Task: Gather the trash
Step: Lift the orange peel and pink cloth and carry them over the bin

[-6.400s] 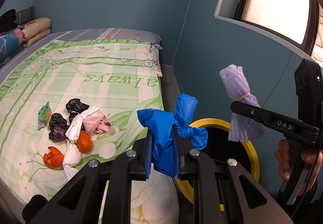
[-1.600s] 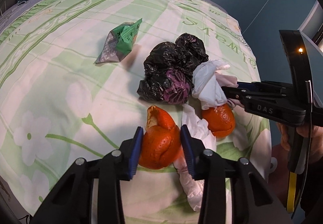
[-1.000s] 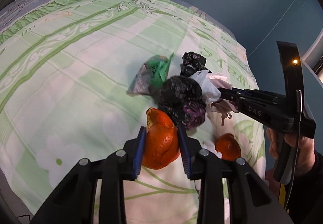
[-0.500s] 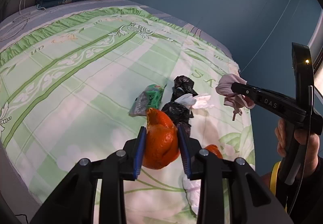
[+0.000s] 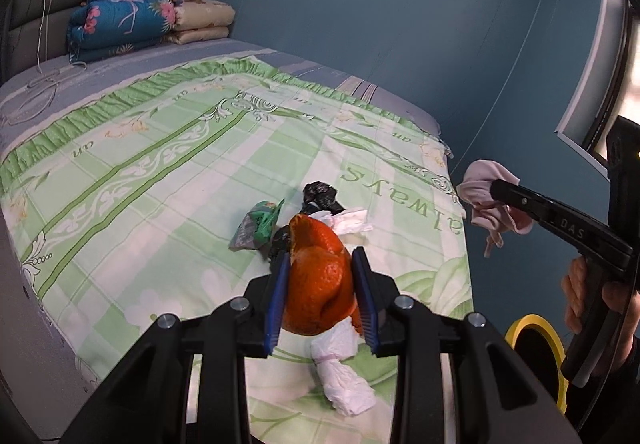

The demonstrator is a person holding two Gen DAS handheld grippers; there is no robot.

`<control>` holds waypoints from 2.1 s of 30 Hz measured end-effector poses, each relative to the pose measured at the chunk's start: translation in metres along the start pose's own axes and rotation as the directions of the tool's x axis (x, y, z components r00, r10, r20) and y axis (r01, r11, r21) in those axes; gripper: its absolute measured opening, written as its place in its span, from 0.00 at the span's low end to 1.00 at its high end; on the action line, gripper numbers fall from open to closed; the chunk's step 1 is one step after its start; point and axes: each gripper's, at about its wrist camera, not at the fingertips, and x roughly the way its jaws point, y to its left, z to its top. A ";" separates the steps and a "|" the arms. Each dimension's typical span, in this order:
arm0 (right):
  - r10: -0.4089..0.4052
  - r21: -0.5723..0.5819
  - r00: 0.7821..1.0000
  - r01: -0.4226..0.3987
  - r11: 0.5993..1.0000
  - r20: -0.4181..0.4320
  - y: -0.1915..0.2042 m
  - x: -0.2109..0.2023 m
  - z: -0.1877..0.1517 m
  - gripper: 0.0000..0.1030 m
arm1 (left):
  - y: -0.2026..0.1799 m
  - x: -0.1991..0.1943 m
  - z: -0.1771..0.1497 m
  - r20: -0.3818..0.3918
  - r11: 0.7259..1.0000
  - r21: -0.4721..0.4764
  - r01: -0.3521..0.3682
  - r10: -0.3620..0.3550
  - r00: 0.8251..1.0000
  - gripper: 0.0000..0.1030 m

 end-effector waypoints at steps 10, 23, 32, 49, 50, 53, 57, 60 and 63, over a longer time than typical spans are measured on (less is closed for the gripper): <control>-0.015 0.091 0.995 0.006 0.996 0.099 -0.042 -0.087 -0.027 0.13 | -0.065 -0.021 0.000 0.031 0.996 0.083 0.046 -0.048 0.998 0.29; -0.101 0.230 0.978 0.057 0.972 0.185 -0.099 -0.182 -0.074 0.13 | -0.156 -0.024 -0.015 0.019 0.971 0.180 0.157 -0.163 0.986 0.29; -0.224 0.372 0.966 0.163 0.914 0.126 -0.132 -0.219 -0.126 0.14 | -0.212 -0.013 -0.045 -0.056 0.925 0.298 0.235 -0.229 0.972 0.29; -0.273 0.553 0.961 0.250 0.795 -0.042 -0.191 -0.234 -0.210 0.14 | -0.295 0.030 -0.119 -0.263 0.836 0.403 0.372 -0.284 0.922 0.29; -0.268 0.560 0.962 0.248 0.790 -0.049 -0.193 -0.231 -0.214 0.14 | -0.298 0.033 -0.123 -0.275 0.834 0.402 0.378 -0.284 0.919 0.29; -0.250 0.576 0.965 0.250 0.778 -0.081 -0.200 -0.223 -0.226 0.14 | -0.303 0.040 -0.133 -0.307 0.828 0.406 0.387 -0.275 0.911 0.29; -0.220 0.598 0.970 0.238 0.765 -0.104 -0.205 -0.210 -0.232 0.14 | -0.306 0.050 -0.145 -0.345 0.825 0.406 0.393 -0.259 0.902 0.30; -0.207 0.609 0.972 0.230 0.759 -0.109 -0.209 -0.201 -0.237 0.14 | -0.307 0.056 -0.151 -0.370 0.827 0.398 0.398 -0.252 0.894 0.30; -0.202 0.616 0.972 0.230 0.754 -0.116 -0.210 -0.196 -0.239 0.15 | -0.307 0.063 -0.154 -0.391 0.830 0.385 0.404 -0.251 0.886 0.31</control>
